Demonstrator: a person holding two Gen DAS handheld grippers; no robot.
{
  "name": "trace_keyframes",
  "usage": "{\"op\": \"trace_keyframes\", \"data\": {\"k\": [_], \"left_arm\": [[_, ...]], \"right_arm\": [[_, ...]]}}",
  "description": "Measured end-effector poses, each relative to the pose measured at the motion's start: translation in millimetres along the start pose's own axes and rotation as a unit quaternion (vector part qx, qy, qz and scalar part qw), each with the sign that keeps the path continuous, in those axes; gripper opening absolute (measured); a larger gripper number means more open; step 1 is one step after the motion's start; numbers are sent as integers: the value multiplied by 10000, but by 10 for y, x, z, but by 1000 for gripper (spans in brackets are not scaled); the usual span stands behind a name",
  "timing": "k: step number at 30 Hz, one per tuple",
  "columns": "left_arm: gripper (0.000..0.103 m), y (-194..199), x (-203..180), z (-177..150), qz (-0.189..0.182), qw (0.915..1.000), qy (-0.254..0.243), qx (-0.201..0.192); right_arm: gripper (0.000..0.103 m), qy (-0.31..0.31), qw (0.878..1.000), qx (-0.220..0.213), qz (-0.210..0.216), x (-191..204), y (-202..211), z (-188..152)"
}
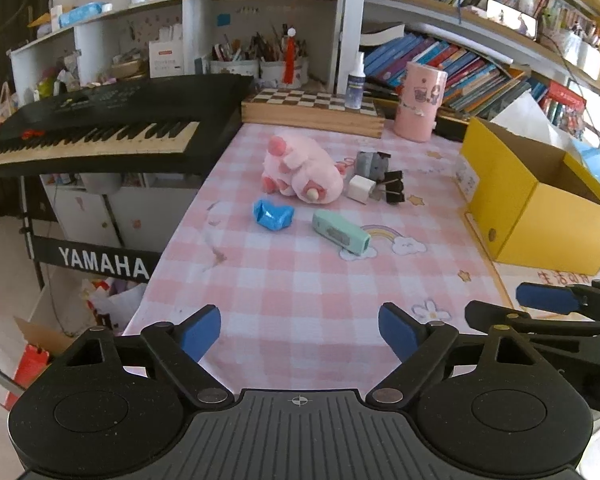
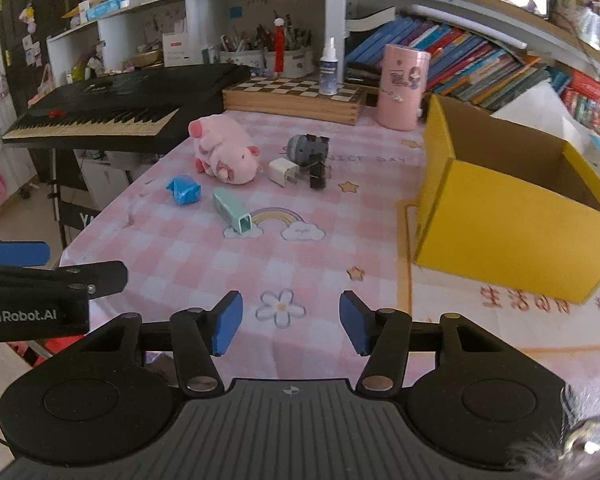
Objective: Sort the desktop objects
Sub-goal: 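Grasp the mint-green stapler with the right tool while the left tool grasps the blue eraser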
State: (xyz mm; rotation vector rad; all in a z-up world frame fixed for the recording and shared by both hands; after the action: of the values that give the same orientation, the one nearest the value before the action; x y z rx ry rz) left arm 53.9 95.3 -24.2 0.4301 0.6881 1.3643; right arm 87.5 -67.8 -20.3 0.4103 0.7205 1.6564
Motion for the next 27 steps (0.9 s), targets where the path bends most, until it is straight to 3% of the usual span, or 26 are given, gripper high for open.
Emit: {"op": "trace_keyframes", "data": {"k": [11, 22, 27], "left_arm": [[78, -399, 170, 293, 341, 9992, 188, 63], [72, -850, 376, 568, 515, 9978, 368, 207], [69, -1140, 435, 735, 409, 9979, 367, 350]], "right_arm": [[42, 472, 9962, 221, 694, 198, -556, 315], [41, 807, 9914, 292, 988, 333, -987, 530], [42, 981, 9884, 261, 1128, 410, -1162, 631]]}}
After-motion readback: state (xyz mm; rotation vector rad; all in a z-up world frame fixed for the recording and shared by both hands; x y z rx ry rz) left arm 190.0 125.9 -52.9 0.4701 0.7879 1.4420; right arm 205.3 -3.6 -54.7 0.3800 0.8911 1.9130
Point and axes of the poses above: each gripper's, at about its wrist camera, not at the fingertips, and y roughly against the way its jaws point, x to its left, z to its top, the point moved 2 cm from there along -y, roughly the way its jaws point, and after that the axes turned 12 degrees about -z, right-handed, at the moved point
